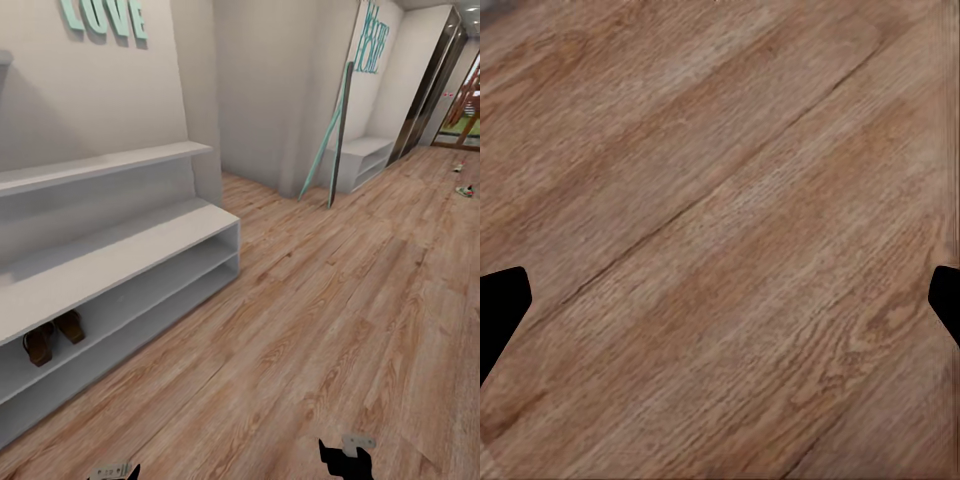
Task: Pick up the two gym shoes and the two sandals from the corridor floor and place them onto the hallstand (shoe rack) in the corridor, making sure they are on the rack and not on the floor. Arrange them so the two gym shoes are next to each other and the two sandals are next to each other.
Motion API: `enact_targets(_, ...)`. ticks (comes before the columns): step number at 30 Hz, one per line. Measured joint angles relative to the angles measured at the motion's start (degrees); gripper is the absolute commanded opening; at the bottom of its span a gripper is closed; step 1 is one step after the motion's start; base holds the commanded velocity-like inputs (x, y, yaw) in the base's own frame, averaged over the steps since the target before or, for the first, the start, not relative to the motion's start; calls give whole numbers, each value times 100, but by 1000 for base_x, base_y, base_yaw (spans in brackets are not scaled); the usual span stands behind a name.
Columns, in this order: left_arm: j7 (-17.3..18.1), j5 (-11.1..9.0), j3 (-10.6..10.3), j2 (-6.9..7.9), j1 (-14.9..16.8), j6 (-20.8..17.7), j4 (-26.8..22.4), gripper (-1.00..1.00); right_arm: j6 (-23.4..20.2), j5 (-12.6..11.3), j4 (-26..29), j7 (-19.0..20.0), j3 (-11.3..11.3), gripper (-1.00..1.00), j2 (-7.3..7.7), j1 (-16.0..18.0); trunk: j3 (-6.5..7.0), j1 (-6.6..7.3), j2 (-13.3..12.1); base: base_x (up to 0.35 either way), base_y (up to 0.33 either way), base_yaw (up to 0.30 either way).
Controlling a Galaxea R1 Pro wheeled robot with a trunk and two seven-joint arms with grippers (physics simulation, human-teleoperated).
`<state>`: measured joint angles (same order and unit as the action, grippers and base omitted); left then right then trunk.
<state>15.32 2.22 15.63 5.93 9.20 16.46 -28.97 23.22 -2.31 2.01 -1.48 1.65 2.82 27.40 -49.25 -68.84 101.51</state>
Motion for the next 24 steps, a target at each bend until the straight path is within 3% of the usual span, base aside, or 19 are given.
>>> enact_targets(11,-37,9,-30,-17,0,272,118,100,3,-2,0,0,-1,100,0,2,0,0,0,0,0,-300)
enact_targets(24,-44,8,-31,-19,0,294,151,100,3,-8,0,1,-1,100,0,2,0,0,0,0,0,-300)
